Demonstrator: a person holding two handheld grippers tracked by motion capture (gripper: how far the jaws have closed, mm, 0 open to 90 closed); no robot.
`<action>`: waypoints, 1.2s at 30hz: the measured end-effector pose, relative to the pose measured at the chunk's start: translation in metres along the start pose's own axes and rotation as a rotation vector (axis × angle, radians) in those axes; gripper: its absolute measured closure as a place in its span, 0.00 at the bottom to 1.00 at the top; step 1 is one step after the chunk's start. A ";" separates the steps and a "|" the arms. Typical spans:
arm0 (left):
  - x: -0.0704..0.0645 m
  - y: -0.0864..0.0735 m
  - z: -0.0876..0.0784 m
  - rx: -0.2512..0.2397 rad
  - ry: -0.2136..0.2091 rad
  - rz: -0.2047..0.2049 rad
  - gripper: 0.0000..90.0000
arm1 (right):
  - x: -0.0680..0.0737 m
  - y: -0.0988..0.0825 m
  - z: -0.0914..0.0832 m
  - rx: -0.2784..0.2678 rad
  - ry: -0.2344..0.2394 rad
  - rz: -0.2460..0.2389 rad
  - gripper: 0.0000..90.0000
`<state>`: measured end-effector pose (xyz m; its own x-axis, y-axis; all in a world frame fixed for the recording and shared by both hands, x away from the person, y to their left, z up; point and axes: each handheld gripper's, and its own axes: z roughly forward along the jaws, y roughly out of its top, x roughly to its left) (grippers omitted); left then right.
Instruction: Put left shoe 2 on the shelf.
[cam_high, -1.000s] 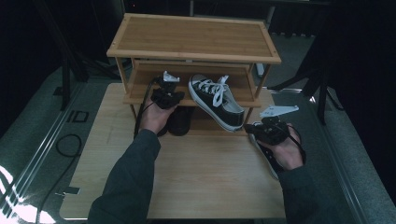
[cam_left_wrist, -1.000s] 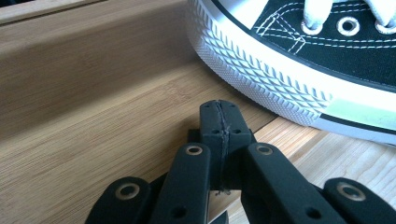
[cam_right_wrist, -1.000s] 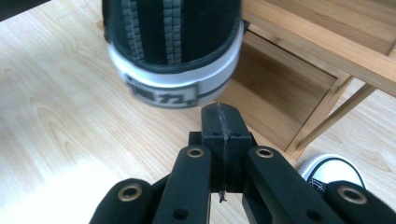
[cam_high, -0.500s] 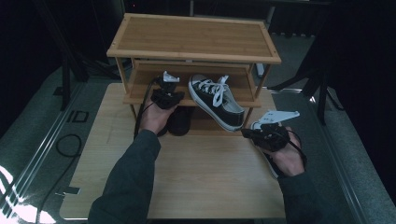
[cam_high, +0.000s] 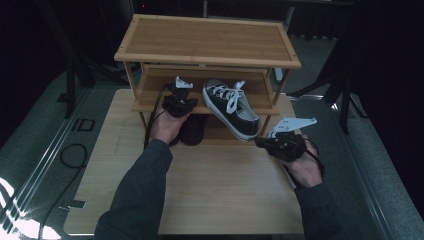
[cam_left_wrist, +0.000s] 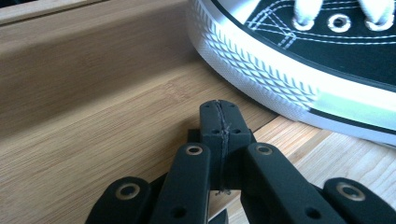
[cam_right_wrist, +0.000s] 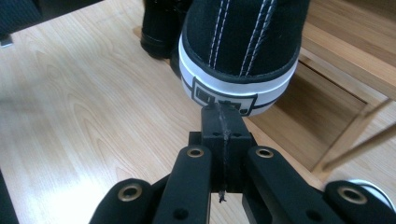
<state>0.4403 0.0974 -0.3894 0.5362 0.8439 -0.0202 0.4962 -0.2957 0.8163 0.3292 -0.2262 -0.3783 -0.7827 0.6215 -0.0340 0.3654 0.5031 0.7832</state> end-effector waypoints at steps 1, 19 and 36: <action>0.000 0.000 0.000 0.000 -0.001 -0.002 1.00 | 0.002 0.001 0.002 0.002 0.004 -0.005 1.00; 0.000 -0.001 0.000 -0.011 -0.004 -0.024 1.00 | 0.014 0.024 0.028 -0.011 0.027 -0.061 1.00; 0.000 -0.003 0.001 -0.023 -0.005 -0.036 1.00 | 0.019 0.043 0.046 -0.019 0.011 -0.094 1.00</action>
<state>0.4396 0.0983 -0.3918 0.5215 0.8516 -0.0526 0.4997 -0.2549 0.8279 0.3532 -0.1655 -0.3742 -0.8187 0.5653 -0.1009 0.2805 0.5470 0.7887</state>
